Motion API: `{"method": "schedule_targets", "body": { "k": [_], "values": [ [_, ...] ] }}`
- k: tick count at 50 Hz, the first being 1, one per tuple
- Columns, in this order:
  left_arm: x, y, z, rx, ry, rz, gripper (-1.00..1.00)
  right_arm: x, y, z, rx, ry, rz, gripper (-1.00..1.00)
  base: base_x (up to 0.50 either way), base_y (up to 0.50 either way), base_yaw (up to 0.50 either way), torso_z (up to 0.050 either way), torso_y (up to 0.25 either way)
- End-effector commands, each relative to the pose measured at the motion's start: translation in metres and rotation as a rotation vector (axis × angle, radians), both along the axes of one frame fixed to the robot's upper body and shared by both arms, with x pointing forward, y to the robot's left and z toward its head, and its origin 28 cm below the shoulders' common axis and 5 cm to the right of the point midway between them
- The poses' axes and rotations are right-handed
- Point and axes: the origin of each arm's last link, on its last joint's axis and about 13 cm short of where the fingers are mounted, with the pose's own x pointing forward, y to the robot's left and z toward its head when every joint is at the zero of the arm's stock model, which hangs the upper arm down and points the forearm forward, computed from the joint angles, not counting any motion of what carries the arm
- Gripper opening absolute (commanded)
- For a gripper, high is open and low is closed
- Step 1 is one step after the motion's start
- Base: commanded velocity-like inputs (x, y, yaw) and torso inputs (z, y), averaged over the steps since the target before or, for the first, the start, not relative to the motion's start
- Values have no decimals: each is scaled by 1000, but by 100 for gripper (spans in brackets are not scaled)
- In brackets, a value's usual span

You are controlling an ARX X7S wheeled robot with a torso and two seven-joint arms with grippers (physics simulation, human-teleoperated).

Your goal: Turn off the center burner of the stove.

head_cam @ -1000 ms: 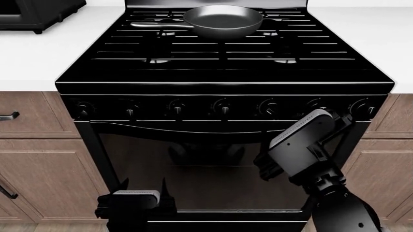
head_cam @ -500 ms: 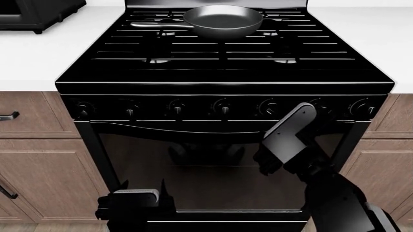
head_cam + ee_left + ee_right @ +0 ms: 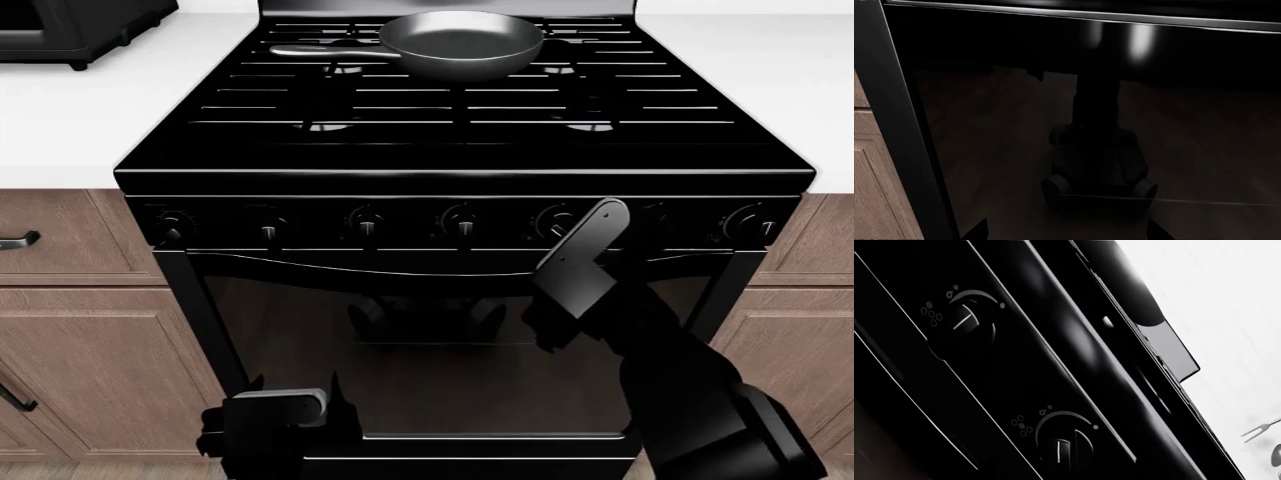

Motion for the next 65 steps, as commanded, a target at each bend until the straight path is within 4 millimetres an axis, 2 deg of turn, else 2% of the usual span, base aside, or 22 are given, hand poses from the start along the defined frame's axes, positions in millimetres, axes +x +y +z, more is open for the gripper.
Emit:
{"method": "schedule_targets", "body": {
  "k": [1, 34, 35, 59, 65],
  "values": [
    [1, 1, -1, -4, 12, 9, 100, 9, 0, 0, -22, 24, 0, 100, 0, 0, 0, 0, 0],
    [4, 0, -5, -9, 47, 14, 100, 25, -8, -10, 3, 50, -34, 100, 0, 0, 0, 0, 0],
    [4, 0, -5, -9, 47, 14, 100, 25, -8, -10, 4, 49, -34, -100, 0, 0, 0, 0, 0],
    [4, 0, -5, -9, 49, 18, 100, 26, -8, -11, 15, 42, -26, -100, 0, 0, 0, 0, 0],
    [4, 0, -6, -9, 49, 19, 100, 25, -6, -12, 107, 23, -11, -100, 0, 0, 0, 0, 0]
  ]
}}
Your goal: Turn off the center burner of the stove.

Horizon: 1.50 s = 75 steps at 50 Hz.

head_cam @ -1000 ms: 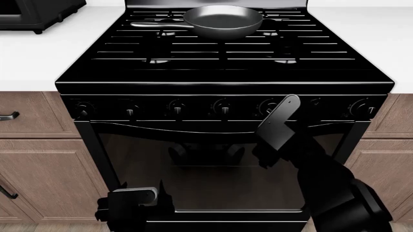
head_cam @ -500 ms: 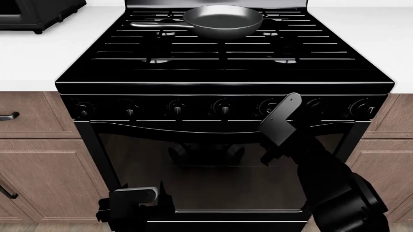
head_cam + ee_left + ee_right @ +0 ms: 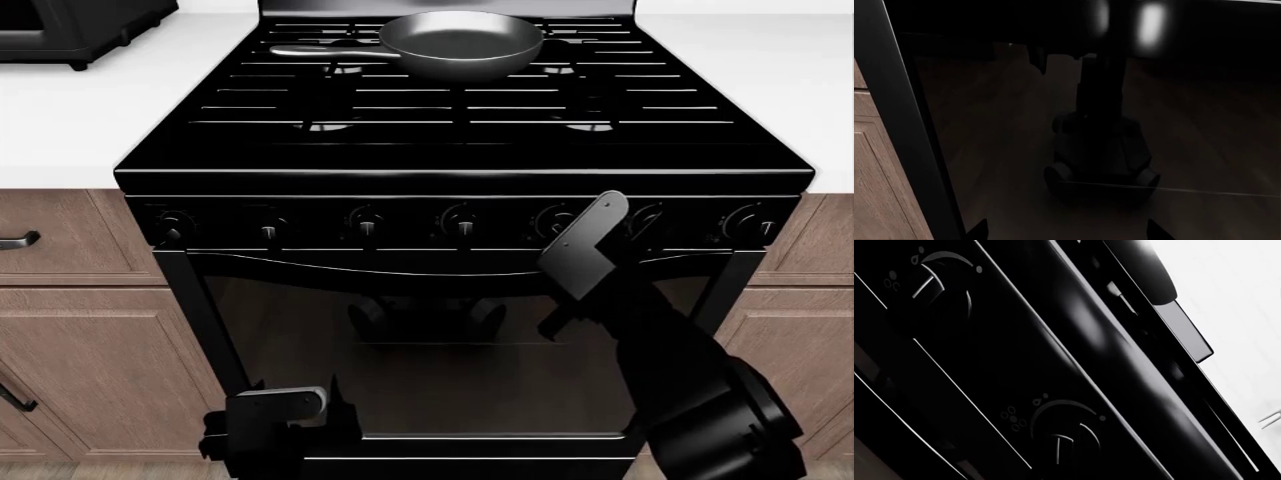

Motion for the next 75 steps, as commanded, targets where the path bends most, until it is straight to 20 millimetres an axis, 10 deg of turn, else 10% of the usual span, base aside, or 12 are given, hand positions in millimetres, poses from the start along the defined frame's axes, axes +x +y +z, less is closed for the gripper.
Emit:
{"method": "schedule_targets", "body": {
  "k": [1, 75],
  "values": [
    [0, 0, 0, 0, 1, 1, 100, -1, 2, -1, 90, -25, 13, -100, 0, 0, 0, 0, 0],
    [0, 0, -1, -3, 10, 4, 100, 7, 14, -30, 660, -92, -53, -100, 2, 0, 2, 0, 0]
  ]
}}
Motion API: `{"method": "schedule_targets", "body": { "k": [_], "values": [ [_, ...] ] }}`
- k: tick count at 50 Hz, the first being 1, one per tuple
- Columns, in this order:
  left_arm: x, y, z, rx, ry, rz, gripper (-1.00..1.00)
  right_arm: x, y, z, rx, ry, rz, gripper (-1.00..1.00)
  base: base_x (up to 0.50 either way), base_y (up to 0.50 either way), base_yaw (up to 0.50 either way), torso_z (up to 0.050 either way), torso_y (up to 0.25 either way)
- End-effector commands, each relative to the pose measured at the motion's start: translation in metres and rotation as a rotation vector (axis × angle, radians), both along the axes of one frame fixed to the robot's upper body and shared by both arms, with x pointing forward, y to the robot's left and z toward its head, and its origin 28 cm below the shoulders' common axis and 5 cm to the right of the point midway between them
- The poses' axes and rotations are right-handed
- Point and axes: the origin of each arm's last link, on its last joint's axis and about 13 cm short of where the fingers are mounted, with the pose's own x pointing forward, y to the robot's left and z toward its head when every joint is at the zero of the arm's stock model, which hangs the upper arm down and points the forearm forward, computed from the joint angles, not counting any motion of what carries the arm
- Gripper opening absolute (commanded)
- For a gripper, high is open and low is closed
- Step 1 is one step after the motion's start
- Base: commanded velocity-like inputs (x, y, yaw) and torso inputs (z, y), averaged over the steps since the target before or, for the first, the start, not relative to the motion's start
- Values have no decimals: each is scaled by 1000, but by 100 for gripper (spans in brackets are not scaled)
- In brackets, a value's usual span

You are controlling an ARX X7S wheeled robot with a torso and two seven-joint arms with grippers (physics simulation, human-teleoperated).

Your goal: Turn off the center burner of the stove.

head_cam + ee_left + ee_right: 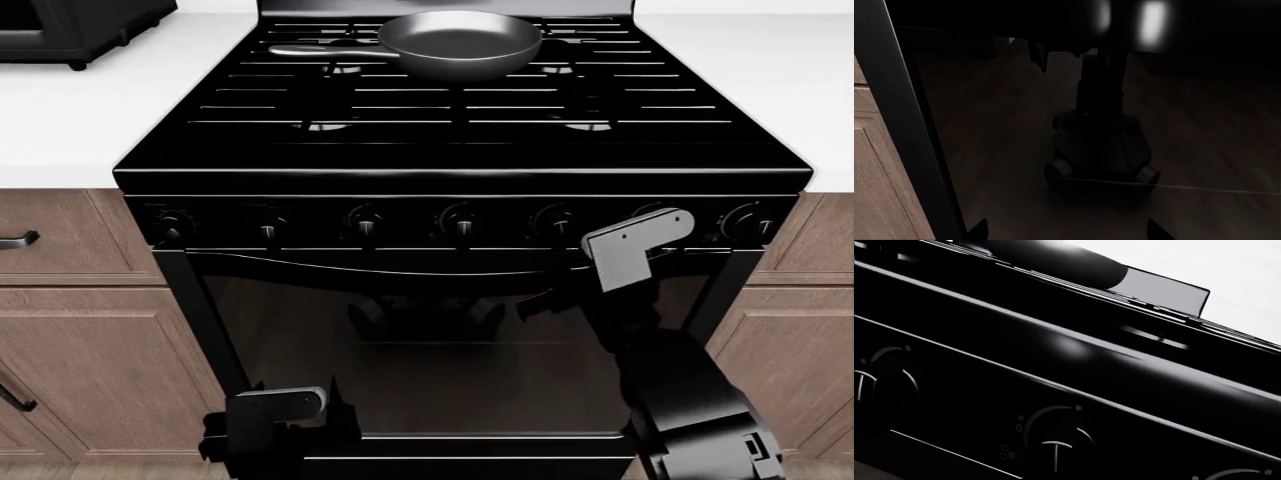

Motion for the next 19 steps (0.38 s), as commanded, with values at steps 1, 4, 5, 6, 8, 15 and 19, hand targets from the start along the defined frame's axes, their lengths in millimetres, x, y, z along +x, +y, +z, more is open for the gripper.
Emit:
{"method": "schedule_targets", "body": {
  "k": [1, 4, 5, 6, 8, 15, 19],
  "values": [
    [0, 0, 0, 0, 1, 0, 100, 3, 4, 7, 90, -49, -19, -100, 11, 0, 0, 0, 0],
    [0, 0, 0, 0, 1, 0, 100, 3, 3, 7, 110, -53, -29, -100, 0, 0, 3, 0, 0],
    [0, 0, 0, 0, 1, 0, 100, 3, 3, 7, 114, -54, -32, -100, 12, 0, 3, 0, 0],
    [0, 0, 0, 0, 0, 0, 100, 3, 3, 7, 118, -55, -35, -100, 0, 0, 0, 0, 0],
    [0, 0, 0, 0, 0, 0, 100, 3, 3, 7, 122, -56, -40, -100, 0, 0, 2, 0, 0],
    [0, 0, 0, -1, -1, -1, 100, 2, 3, 6, 150, -63, -55, -100, 2, 0, 1, 0, 0],
    [0, 0, 1, -1, -2, -1, 100, 2, 3, 6, 181, -71, -70, -100, 0, 0, 0, 0, 0]
  ]
}}
